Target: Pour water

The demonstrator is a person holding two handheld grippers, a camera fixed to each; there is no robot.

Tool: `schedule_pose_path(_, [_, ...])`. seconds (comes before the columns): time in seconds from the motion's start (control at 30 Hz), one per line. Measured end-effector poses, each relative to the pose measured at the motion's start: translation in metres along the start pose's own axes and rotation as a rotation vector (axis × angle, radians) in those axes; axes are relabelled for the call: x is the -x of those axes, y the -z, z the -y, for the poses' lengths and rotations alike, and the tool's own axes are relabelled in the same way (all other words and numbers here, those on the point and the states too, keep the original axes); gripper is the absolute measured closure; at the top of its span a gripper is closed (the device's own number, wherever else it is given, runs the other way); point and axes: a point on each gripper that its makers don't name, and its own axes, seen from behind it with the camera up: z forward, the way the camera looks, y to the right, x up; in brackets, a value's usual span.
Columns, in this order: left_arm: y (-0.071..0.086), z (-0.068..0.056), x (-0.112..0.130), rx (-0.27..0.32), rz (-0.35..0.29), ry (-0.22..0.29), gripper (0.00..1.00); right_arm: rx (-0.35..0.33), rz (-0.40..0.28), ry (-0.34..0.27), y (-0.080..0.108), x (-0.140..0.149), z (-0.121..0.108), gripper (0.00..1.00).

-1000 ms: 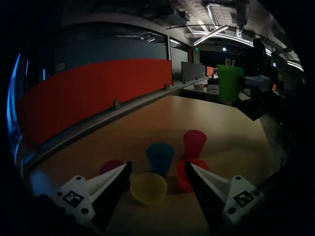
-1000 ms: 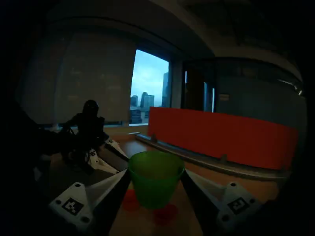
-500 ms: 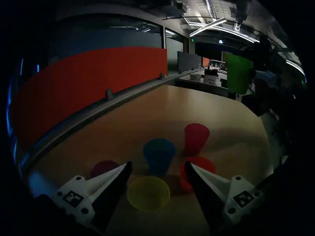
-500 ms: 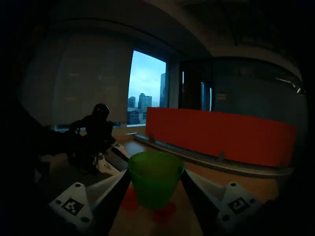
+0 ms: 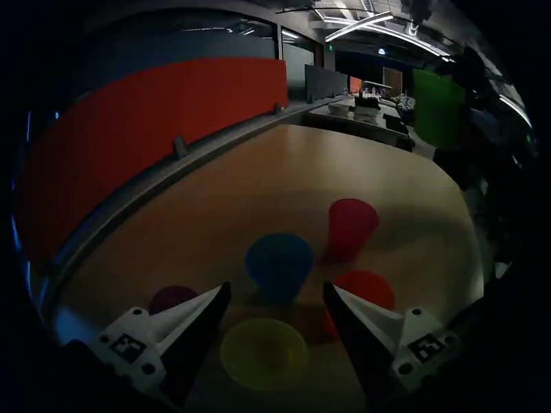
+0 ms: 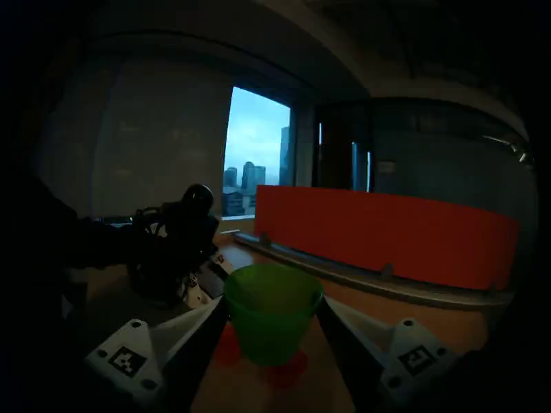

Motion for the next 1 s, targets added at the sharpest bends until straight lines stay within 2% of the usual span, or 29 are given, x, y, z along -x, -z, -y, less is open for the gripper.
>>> schedule_pose_path(0.2, [-0.013,0.003,0.003,-0.001,0.034,0.015,0.01,-0.004,0.001,0.006,-0.002,-0.001,0.002,0.09])
schedule_pose_path(0.4, [-0.021,0.004,0.005,-0.002,0.063,0.004,0.01,-0.007,0.004,0.005,-0.003,0.0,0.001,0.09])
schedule_pose_path(1.0, [-0.045,-0.003,-0.001,0.006,0.111,-0.025,0.01,-0.014,0.006,-0.006,-0.006,0.008,-0.002,0.09])
